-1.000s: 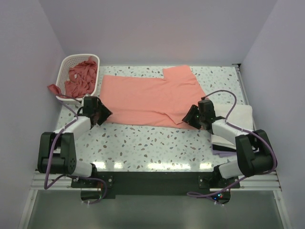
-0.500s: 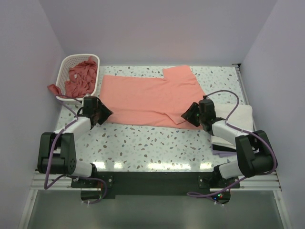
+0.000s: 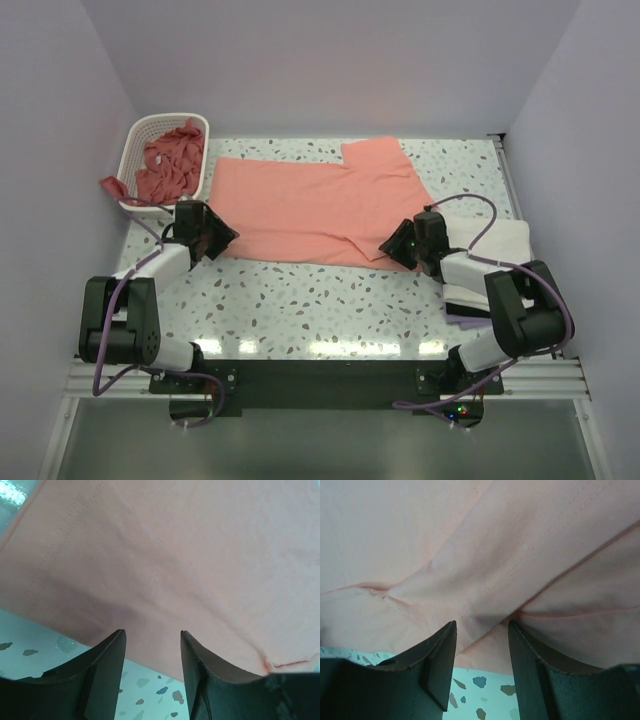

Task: Fold and stack the t-shirts
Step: Fold the tshirt

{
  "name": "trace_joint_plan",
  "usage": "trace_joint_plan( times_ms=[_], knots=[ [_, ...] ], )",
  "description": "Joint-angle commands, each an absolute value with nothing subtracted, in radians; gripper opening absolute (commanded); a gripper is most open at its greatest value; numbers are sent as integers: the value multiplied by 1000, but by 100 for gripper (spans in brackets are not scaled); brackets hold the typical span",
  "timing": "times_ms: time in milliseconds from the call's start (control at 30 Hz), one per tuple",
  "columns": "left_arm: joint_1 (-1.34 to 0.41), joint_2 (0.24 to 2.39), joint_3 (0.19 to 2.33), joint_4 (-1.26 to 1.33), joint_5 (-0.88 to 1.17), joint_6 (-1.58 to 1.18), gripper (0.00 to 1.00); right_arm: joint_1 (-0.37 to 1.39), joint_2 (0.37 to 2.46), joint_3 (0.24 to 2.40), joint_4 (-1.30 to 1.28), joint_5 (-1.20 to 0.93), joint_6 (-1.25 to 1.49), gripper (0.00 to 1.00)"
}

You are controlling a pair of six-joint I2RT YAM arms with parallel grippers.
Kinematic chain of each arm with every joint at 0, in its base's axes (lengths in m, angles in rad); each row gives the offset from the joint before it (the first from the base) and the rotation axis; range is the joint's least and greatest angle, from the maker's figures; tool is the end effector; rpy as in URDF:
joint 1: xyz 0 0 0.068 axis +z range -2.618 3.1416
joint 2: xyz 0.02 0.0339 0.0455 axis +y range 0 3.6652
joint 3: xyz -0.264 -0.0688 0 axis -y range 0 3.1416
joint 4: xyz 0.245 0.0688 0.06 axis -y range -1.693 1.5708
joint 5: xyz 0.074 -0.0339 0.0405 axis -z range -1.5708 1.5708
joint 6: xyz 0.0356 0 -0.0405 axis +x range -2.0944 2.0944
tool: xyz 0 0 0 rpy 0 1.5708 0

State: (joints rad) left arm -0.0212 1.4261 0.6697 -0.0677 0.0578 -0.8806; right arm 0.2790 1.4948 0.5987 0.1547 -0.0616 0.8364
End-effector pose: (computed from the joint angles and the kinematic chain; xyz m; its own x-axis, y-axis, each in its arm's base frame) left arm 0.2756 -0.0079 0.1698 -0.5138 -0.7591 -0.3998 -0.5274 0.6470 -0.5508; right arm 0.2692 0.0794 0.1489 -0.6715 0.5783 -0.4634 0.2684 0.7727 0.5753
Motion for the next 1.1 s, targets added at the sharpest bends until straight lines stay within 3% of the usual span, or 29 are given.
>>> trace_joint_plan(
  times_ms=[0, 233, 733, 1067],
  knots=[
    [-23, 1427, 715, -17, 74, -900, 52, 281, 1517, 589, 227, -29, 847, 49],
    [-23, 1431, 723, -15, 77, -902, 52, 279, 1539, 591, 250, -31, 862, 49],
    [-23, 1450, 765, -29, 84, -900, 51, 281, 1537, 673, 166, -21, 844, 13],
    [-23, 1463, 770, -31, 91, -904, 51, 281, 1542, 767, 63, -6, 788, 6]
  ],
)
